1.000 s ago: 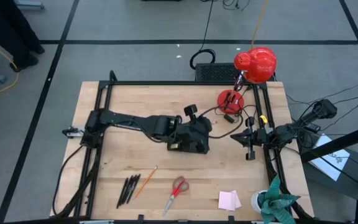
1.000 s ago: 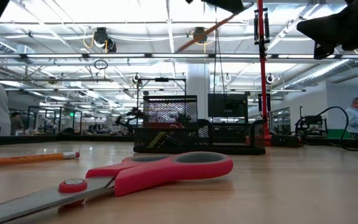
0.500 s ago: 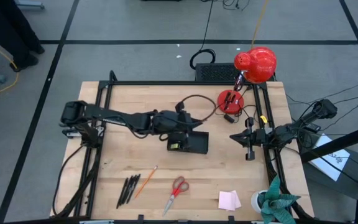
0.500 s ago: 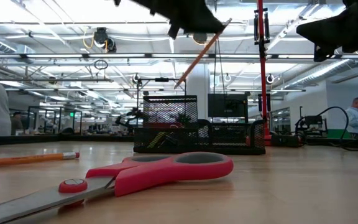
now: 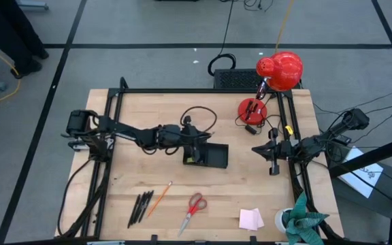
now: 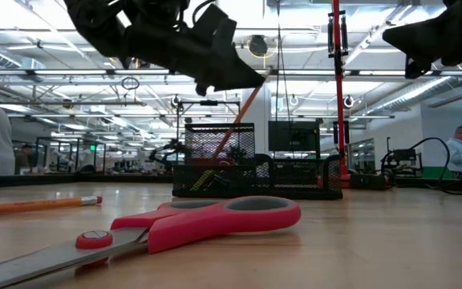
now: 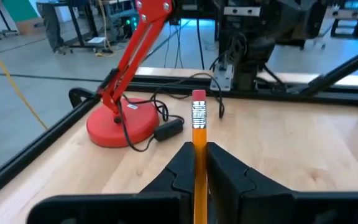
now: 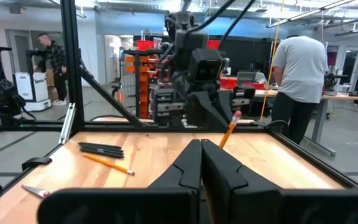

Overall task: Pick and place office supplies into organizer
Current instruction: Put the right pencil into the desk organizer, then put the pencil into the desk organizer

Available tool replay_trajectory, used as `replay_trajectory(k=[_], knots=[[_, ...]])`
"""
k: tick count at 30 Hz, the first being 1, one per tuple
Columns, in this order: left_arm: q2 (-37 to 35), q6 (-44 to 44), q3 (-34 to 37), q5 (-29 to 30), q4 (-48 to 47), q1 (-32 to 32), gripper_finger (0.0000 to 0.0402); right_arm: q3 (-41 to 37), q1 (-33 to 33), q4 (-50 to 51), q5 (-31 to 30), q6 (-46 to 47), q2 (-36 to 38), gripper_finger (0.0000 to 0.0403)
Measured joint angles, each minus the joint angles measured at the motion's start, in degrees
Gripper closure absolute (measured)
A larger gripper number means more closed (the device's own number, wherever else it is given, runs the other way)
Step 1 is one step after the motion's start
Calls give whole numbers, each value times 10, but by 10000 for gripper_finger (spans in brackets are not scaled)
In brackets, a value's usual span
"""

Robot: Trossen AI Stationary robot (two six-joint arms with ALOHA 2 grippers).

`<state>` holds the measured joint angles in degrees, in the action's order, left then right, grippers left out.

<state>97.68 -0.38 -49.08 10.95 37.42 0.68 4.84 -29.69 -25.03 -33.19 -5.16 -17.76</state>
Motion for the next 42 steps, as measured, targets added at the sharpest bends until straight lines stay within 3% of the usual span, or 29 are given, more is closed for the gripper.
replay_trajectory(k=[6,12,28,32,34,38,42], knots=[[0,-2,21,-5,8,0,377,0,0,-3,0,0,0,399],[0,-13,56,-5,76,2,374,0,0,0,0,6,0,399],[0,-25,55,-6,62,-1,289,0,0,5,0,15,0,399],[-45,5,29,4,31,-26,283,0,0,6,1,15,0,399],[-87,6,7,28,-56,-51,285,0,0,9,1,15,0,399],[-149,-16,-83,106,-342,-120,297,0,0,15,1,15,-1,399],[-157,-165,-175,156,-604,-195,310,0,0,17,2,15,-1,399]])
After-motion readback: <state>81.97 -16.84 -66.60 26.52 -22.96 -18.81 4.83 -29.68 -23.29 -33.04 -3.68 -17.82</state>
